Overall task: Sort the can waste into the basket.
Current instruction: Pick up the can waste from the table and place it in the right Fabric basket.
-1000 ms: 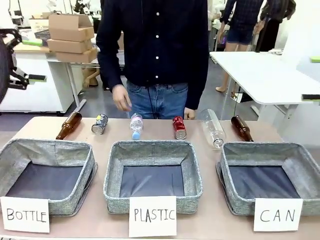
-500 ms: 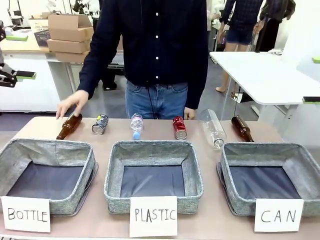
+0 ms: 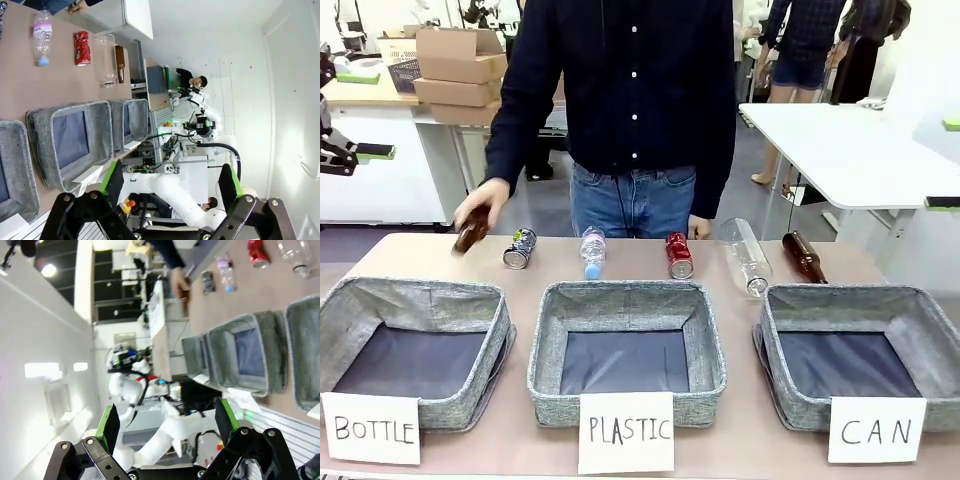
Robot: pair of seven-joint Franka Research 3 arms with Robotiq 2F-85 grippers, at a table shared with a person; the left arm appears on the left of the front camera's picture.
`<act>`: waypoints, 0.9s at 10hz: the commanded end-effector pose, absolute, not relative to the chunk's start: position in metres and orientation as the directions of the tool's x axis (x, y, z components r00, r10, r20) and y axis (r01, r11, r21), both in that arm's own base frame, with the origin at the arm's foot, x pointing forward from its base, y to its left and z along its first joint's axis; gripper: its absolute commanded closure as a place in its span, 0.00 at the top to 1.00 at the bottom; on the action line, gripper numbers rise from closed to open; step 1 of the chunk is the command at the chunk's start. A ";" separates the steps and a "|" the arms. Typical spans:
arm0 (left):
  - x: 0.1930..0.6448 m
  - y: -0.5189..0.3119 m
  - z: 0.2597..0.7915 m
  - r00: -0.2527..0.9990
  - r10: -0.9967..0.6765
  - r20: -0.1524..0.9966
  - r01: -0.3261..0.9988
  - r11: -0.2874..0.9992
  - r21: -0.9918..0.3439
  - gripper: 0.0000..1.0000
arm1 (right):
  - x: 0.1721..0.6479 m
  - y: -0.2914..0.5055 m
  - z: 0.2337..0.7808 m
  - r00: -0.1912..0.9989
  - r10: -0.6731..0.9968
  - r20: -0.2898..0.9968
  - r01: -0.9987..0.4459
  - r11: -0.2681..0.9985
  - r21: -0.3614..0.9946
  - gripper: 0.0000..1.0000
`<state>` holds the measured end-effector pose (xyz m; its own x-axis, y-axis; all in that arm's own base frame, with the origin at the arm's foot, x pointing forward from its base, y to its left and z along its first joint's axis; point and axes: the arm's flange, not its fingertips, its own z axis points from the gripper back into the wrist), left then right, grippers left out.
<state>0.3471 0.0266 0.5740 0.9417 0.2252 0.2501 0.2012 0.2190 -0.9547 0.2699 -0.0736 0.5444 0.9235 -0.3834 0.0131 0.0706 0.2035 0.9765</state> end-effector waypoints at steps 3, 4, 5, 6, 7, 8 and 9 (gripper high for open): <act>0.348 0.026 0.576 0.936 0.222 0.275 0.232 0.201 -0.952 1.00 | 0.387 0.047 0.532 0.929 -0.322 0.183 0.100 0.693 0.714 1.00; 0.348 0.026 0.576 0.936 0.222 0.275 0.232 0.201 -0.952 1.00 | 0.415 0.071 0.516 0.919 -0.337 0.204 0.137 0.760 0.636 1.00; 0.348 0.026 0.576 0.936 0.222 0.275 0.232 0.201 -0.952 1.00 | 0.432 0.091 0.500 0.928 -0.319 0.195 0.152 0.798 0.583 1.00; 0.348 0.026 0.576 0.936 0.222 0.275 0.232 0.201 -0.952 1.00 | 0.441 0.107 0.485 0.929 -0.307 0.208 0.151 0.826 0.544 1.00; 0.348 0.026 0.576 0.936 0.222 0.275 0.232 0.201 -0.952 1.00 | 0.444 0.113 0.477 0.920 -0.313 0.237 0.145 0.831 0.536 1.00; 0.348 0.026 0.576 0.936 0.222 0.275 0.232 0.201 -0.952 1.00 | 0.425 0.097 0.491 0.893 -0.405 0.197 0.239 0.796 0.555 1.00; 0.348 0.026 0.576 0.936 0.222 0.275 0.232 0.201 -0.952 1.00 | 0.437 0.120 0.471 0.925 -0.284 0.251 0.109 0.834 0.542 1.00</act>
<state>0.3474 0.0271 0.5740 0.9409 0.2240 0.2540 0.2051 0.2201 -0.9537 0.4416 0.1075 0.4671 0.9196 -0.3182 0.2305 0.1537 0.8312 0.5343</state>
